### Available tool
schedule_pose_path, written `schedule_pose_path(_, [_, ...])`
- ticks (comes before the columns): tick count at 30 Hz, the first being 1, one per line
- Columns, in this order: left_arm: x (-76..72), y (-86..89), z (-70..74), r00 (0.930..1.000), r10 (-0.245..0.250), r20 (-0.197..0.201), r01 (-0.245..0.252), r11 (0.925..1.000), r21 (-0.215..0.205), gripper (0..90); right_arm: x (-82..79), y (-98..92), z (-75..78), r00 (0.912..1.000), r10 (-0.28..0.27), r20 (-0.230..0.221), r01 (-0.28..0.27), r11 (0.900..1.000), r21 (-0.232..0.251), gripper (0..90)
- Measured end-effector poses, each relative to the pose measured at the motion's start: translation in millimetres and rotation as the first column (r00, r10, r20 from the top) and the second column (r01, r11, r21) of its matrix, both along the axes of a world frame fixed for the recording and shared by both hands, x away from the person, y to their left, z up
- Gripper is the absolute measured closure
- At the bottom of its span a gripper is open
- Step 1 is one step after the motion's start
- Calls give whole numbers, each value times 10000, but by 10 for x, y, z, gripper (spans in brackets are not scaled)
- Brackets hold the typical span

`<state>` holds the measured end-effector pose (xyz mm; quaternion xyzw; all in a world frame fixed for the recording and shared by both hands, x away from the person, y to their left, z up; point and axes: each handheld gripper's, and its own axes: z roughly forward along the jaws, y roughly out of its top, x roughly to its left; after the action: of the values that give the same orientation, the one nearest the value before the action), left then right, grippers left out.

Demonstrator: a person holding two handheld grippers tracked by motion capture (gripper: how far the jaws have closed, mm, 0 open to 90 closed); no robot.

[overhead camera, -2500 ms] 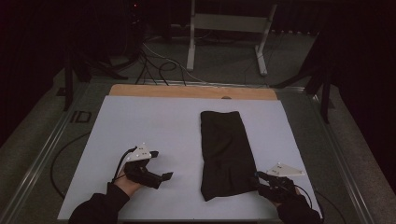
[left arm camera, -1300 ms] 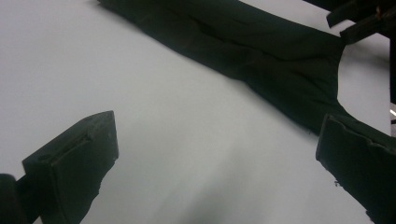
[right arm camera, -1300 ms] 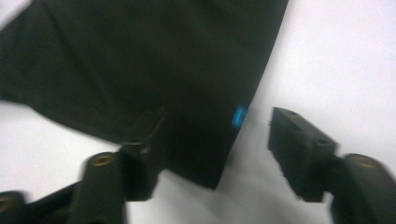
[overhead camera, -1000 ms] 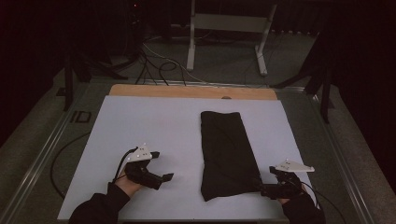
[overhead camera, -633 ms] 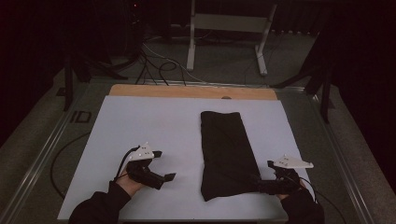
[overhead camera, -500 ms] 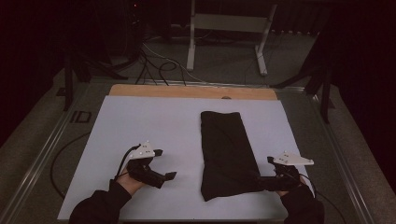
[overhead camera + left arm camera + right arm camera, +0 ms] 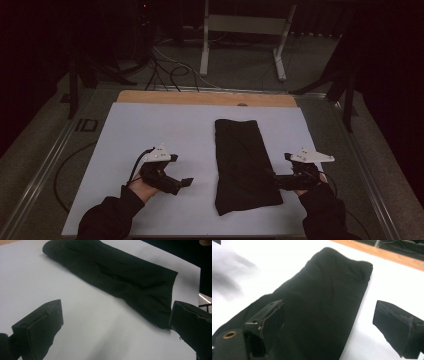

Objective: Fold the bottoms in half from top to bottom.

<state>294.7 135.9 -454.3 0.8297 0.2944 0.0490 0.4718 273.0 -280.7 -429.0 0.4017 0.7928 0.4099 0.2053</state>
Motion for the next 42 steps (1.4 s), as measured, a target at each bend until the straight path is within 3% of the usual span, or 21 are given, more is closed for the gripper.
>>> schedule_pose_path(18, [290,-196,191,9976,656,222,-661,9975,233,0,460,156,213,9980,36,639,-41,10000,77,106])
schedule_pose_path(42, [707,-587,164,9936,1080,332,-1108,9889,994,0,1069,198,42,9988,-325,370,321,9994,117,106])
